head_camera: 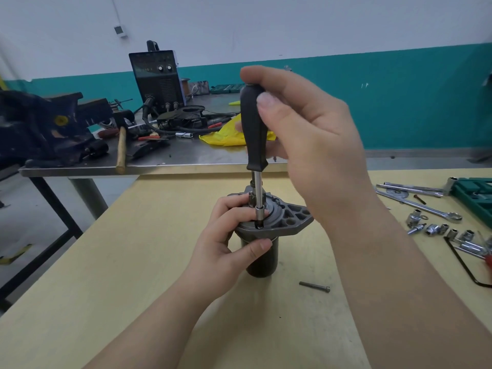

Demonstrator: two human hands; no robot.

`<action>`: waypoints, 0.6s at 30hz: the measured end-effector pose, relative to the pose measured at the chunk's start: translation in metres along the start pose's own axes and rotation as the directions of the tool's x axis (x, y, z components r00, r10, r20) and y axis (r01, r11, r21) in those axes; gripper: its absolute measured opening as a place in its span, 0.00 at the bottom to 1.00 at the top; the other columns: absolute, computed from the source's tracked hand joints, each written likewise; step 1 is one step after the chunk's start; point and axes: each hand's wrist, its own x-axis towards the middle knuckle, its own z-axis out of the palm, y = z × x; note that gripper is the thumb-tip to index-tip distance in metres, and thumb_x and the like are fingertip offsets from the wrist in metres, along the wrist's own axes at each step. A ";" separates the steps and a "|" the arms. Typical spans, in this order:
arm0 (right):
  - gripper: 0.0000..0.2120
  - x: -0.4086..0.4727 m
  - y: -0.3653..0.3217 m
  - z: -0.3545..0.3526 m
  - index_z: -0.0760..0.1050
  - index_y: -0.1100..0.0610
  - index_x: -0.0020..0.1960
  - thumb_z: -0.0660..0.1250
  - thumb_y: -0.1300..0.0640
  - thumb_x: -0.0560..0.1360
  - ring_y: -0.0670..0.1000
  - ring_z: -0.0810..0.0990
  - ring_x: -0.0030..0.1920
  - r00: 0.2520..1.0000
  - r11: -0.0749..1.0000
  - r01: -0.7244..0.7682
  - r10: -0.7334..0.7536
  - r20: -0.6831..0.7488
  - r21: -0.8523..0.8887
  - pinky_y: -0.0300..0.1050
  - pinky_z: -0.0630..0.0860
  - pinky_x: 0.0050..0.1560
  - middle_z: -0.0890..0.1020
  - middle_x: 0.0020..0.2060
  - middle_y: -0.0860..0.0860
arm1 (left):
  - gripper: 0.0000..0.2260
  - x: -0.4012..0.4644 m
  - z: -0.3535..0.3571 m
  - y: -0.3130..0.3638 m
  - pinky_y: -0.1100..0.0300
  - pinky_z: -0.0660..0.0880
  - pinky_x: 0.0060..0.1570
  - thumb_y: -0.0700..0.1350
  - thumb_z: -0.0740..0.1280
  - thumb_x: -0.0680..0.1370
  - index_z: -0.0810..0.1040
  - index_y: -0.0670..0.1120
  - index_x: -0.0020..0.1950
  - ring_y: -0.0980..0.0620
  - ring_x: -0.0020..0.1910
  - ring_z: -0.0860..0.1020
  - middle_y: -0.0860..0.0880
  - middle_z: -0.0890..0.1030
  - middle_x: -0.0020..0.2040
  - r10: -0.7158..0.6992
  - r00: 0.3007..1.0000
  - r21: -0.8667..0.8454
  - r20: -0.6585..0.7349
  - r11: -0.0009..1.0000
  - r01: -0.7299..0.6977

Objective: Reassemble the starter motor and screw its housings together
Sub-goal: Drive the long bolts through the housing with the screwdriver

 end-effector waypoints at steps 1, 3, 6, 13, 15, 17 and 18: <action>0.13 0.000 -0.001 -0.001 0.81 0.46 0.65 0.65 0.58 0.85 0.54 0.88 0.51 0.999 0.999 -0.026 0.024 0.040 0.042 0.56 0.87 0.52 0.87 0.52 0.45 | 0.16 0.000 0.000 0.000 0.33 0.72 0.71 0.45 0.77 0.75 0.85 0.53 0.62 0.40 0.76 0.71 0.50 0.76 0.68 -0.004 1.000 0.004 0.000 1.000 0.004; 0.13 -0.002 -0.002 -0.001 0.80 0.47 0.65 0.66 0.60 0.85 0.54 0.88 0.49 0.998 1.000 0.001 -0.002 0.063 0.012 0.53 0.87 0.49 0.87 0.51 0.49 | 0.16 0.000 0.000 0.000 0.33 0.72 0.71 0.46 0.77 0.75 0.85 0.53 0.63 0.40 0.76 0.71 0.50 0.76 0.68 -0.010 1.000 0.007 0.001 1.000 0.010; 0.13 -0.003 0.001 0.006 0.80 0.46 0.63 0.73 0.59 0.81 0.48 0.85 0.44 0.992 0.977 0.105 -0.116 -0.048 -0.187 0.47 0.84 0.49 0.84 0.44 0.42 | 0.15 -0.001 0.000 0.000 0.33 0.71 0.72 0.46 0.77 0.75 0.85 0.53 0.62 0.39 0.77 0.70 0.48 0.75 0.69 -0.009 1.000 0.000 -0.002 1.000 0.009; 0.12 -0.004 0.002 0.013 0.81 0.48 0.67 0.68 0.55 0.84 0.45 0.85 0.58 0.998 0.993 0.024 -0.031 -0.058 -0.113 0.53 0.83 0.62 0.85 0.53 0.40 | 0.15 0.000 0.000 0.000 0.32 0.71 0.71 0.46 0.78 0.75 0.85 0.55 0.61 0.39 0.75 0.72 0.49 0.76 0.68 -0.022 1.000 -0.003 -0.004 1.000 0.022; 0.13 -0.003 0.000 0.010 0.80 0.47 0.66 0.64 0.57 0.85 0.51 0.86 0.58 0.999 0.999 -0.041 0.041 0.007 0.032 0.55 0.84 0.59 0.86 0.54 0.44 | 0.16 0.000 0.000 0.000 0.32 0.71 0.72 0.46 0.77 0.75 0.85 0.56 0.62 0.39 0.77 0.70 0.49 0.75 0.68 -0.017 1.000 0.002 -0.001 1.000 0.017; 0.12 -0.004 -0.002 0.008 0.80 0.47 0.65 0.65 0.58 0.85 0.54 0.87 0.52 0.999 0.999 -0.030 0.028 0.043 0.044 0.49 0.86 0.52 0.87 0.51 0.48 | 0.16 0.000 0.001 0.000 0.33 0.71 0.72 0.46 0.77 0.75 0.85 0.55 0.62 0.39 0.77 0.70 0.49 0.75 0.69 -0.012 1.000 0.001 -0.004 1.000 0.012; 0.12 -0.004 -0.003 0.008 0.80 0.46 0.64 0.67 0.59 0.84 0.54 0.87 0.50 0.999 1.000 0.000 -0.001 0.034 0.010 0.50 0.86 0.50 0.87 0.49 0.47 | 0.16 0.000 0.001 -0.001 0.33 0.70 0.72 0.46 0.77 0.75 0.85 0.55 0.62 0.39 0.77 0.70 0.49 0.75 0.69 -0.012 1.000 0.001 -0.007 1.000 0.012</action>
